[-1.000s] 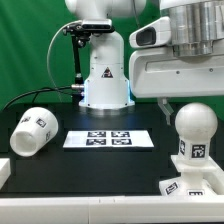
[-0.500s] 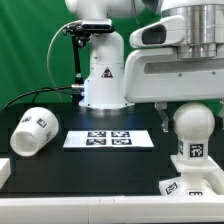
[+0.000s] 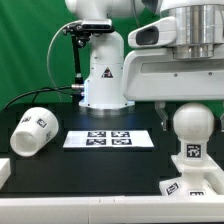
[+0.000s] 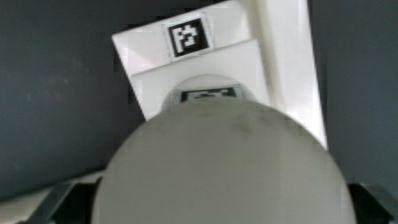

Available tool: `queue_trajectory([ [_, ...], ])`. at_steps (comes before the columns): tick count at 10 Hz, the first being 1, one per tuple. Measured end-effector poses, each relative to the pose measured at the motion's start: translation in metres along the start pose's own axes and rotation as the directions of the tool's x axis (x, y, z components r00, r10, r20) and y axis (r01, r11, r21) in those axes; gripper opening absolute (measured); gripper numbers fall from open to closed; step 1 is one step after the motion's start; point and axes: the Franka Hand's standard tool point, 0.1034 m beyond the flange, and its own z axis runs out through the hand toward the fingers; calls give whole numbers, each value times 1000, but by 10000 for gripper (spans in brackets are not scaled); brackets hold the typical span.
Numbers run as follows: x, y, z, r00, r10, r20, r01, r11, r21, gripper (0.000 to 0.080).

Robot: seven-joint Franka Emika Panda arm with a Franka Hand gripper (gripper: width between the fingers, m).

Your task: Assemble lamp

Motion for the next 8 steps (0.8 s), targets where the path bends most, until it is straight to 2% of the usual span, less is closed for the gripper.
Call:
queue_trajectory([
  [2,-2,1,0,946,325,21,-325,946,4,573],
  [3,-3,0,1,886,463,36,-463,886,8,574],
  [4,-4,-3,0,786,615,63,-617,787,15,574],
  [5,-5,-4,-1,711,698,82,-701,713,17,574],
  [7,-5,-4,0,626,774,96,-778,628,9,574],
  [8,-5,-4,1,637,765,96,-769,639,9,574],
])
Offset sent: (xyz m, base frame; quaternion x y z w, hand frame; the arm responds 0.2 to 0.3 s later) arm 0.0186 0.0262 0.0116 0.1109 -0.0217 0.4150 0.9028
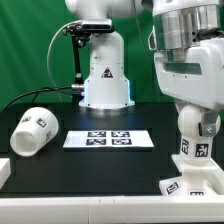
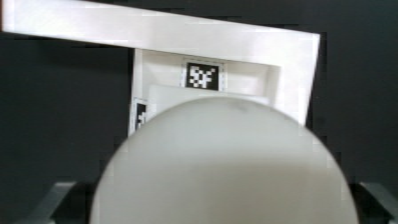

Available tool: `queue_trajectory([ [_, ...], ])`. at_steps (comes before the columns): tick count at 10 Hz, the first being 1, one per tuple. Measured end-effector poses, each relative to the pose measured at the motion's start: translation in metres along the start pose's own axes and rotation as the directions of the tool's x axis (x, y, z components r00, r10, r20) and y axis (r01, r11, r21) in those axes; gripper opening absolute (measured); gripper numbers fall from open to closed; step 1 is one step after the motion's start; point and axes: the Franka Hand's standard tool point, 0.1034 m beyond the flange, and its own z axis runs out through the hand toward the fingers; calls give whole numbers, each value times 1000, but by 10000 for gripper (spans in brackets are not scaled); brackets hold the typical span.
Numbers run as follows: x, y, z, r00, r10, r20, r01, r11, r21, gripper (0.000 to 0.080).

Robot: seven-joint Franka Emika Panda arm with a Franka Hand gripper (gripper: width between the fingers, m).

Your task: Assemble lamp

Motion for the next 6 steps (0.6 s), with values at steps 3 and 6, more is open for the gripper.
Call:
queue_trajectory([
  [3,-2,2,0,957,-289,0,289,957,-26,685],
  [6,-7,0,-2,796,-605,16,605,796,-31,699],
])
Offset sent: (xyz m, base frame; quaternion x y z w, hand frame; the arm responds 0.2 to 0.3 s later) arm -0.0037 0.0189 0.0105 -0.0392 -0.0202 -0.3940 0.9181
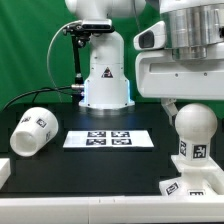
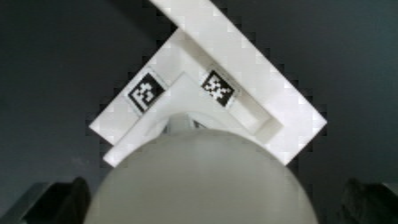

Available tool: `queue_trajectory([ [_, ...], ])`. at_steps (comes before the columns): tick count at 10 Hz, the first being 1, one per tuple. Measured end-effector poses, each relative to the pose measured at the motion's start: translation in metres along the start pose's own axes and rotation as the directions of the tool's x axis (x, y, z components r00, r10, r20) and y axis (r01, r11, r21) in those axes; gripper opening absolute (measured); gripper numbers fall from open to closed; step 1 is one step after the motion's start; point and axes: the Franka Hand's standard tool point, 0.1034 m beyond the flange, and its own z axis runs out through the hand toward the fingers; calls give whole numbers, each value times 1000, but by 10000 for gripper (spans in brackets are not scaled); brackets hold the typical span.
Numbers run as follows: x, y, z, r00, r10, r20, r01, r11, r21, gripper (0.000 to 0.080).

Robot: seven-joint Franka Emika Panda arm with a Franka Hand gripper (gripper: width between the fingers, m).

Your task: Assemble lamp

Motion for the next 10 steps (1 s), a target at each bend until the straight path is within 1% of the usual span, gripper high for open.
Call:
queue_trajectory([
  [2,0,0,0,994,-111,-1,111,994,-1,699],
  [3,2,1,0,969,-248,-11,248,969,-11,699],
  [4,6,0,-1,908,-416,-39,415,909,-36,699],
  [5,10,2,0,793,-607,-43,605,794,-56,699],
  [6,12,3,0,685,-728,-33,725,685,-70,699],
  [7,12,1,-1,631,-775,-39,771,632,-78,699],
  [9,12,2,0,657,-753,-40,749,658,-77,687],
  [10,12,2,0,669,-742,-41,739,670,-77,571],
])
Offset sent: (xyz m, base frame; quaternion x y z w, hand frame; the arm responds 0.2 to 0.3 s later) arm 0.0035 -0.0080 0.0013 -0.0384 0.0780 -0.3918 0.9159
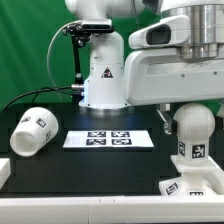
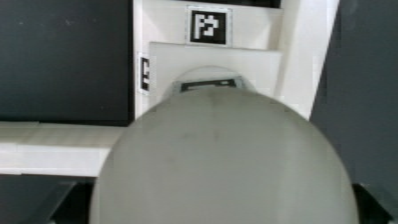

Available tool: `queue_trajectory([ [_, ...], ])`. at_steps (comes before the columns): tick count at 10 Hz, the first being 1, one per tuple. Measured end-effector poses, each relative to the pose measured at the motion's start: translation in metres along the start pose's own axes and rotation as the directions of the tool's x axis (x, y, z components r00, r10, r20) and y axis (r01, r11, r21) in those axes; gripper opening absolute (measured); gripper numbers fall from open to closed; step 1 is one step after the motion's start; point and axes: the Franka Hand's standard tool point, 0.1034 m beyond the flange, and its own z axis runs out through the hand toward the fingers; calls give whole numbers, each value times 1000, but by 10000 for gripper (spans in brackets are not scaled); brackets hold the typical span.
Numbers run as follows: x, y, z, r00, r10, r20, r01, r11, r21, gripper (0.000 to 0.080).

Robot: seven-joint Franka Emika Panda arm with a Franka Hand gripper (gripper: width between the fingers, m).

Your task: Assemble lamp

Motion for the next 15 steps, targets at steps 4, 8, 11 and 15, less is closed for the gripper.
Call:
queue_trajectory([
  [4,1,3,0,924,383,-14,-383,924,-5,571],
  [8,-5,2,1,492,870,22,-870,493,-15,574],
  [11,-6,3,2,233,970,63,-972,234,-2,574],
  [15,-8,7,1,-98,992,84,-995,-95,-37,574],
])
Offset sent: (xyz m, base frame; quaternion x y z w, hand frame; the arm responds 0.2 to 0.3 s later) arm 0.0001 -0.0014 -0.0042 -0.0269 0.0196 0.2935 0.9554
